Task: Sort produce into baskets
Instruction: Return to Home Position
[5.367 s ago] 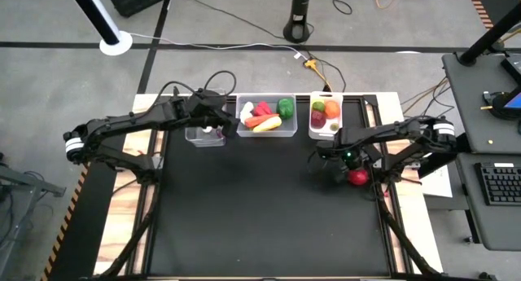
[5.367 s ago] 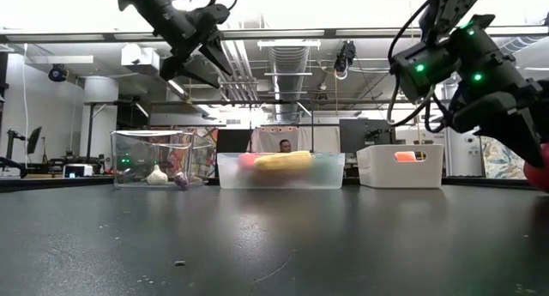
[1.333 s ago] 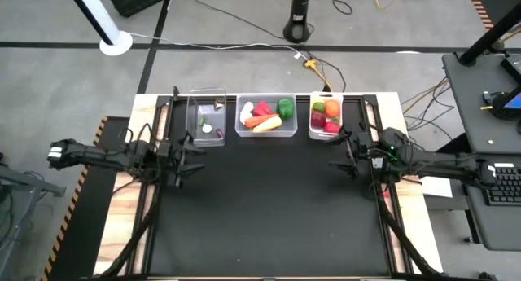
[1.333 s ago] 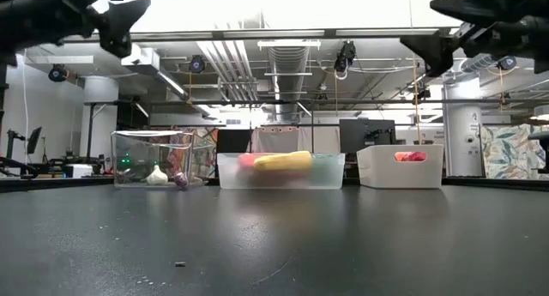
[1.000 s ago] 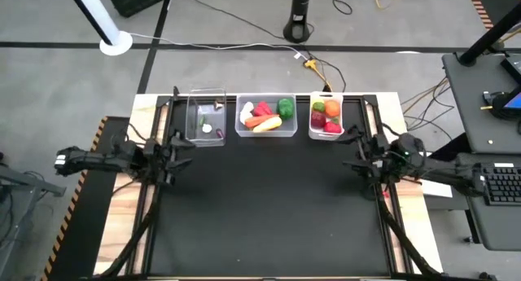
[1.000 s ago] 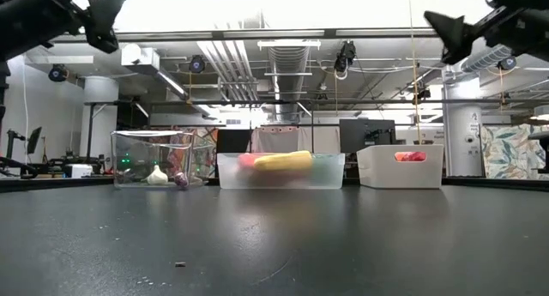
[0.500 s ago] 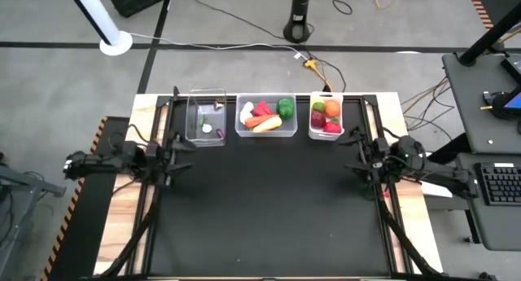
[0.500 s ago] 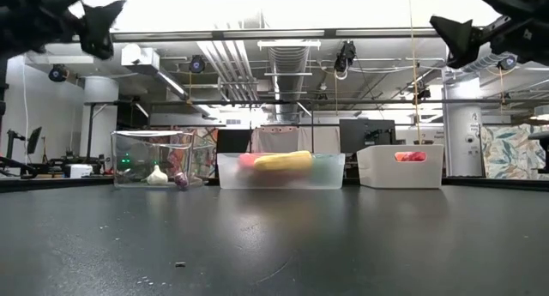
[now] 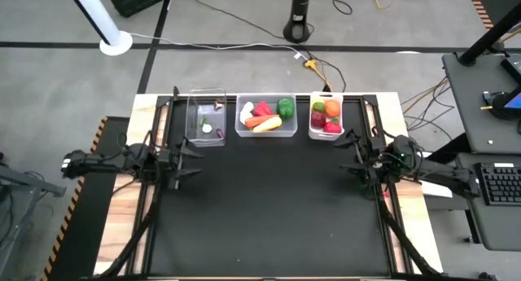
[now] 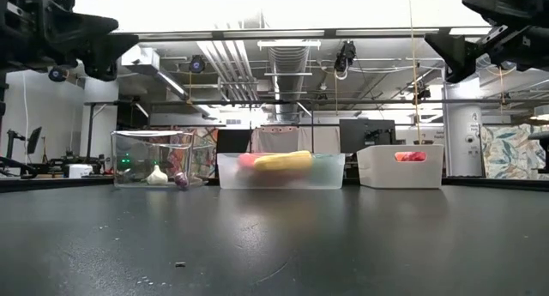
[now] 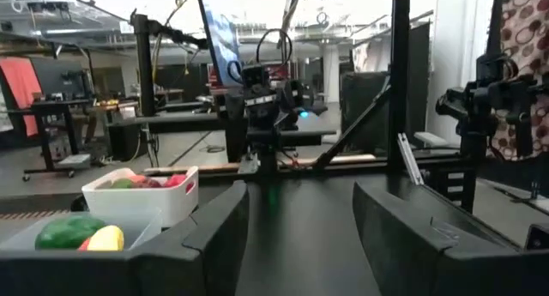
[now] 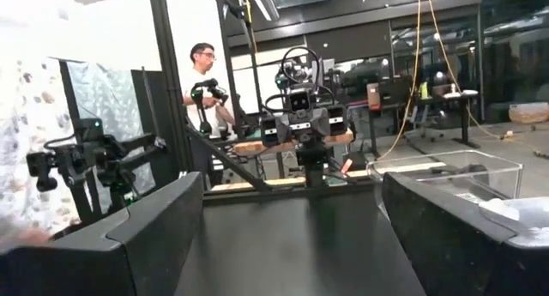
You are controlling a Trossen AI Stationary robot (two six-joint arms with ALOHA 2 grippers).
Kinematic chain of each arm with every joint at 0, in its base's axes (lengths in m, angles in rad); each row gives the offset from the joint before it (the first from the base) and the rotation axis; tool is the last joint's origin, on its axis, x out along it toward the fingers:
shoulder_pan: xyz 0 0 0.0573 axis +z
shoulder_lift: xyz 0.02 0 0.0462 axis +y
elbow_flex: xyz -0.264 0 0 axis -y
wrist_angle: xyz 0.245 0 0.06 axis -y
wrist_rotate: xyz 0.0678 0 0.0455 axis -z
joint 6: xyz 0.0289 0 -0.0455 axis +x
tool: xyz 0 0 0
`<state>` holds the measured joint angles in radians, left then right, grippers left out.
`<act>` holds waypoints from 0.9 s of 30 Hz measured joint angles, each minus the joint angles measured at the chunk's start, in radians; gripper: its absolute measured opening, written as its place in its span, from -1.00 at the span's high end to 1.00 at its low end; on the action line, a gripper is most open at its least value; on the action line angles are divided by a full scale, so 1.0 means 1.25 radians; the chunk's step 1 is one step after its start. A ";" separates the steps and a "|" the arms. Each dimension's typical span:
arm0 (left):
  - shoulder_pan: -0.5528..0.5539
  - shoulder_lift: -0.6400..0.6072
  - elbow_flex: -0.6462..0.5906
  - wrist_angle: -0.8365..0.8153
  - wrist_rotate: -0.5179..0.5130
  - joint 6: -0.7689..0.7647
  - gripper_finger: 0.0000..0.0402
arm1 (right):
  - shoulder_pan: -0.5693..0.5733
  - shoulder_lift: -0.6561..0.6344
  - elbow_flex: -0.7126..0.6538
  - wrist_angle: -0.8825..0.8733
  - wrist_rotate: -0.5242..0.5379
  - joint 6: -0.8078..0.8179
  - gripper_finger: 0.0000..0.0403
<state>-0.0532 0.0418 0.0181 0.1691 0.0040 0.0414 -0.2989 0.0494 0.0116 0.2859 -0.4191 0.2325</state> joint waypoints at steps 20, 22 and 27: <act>0.000 0.057 0.000 0.000 -0.001 0.001 0.05 | 0.046 -0.038 -0.001 -0.054 0.005 -0.116 -0.74; 0.000 0.062 0.000 0.002 -0.001 0.001 0.05 | 0.074 -0.039 -0.001 -0.081 0.024 -0.181 -0.74; 0.000 0.071 0.000 0.001 -0.001 0.001 0.05 | 0.158 -0.039 -0.002 -0.154 0.192 -0.289 -0.74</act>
<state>-0.0532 0.1302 0.0185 0.1704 0.0021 0.0425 -0.1019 0.0002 0.0097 0.0928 -0.1785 -0.1288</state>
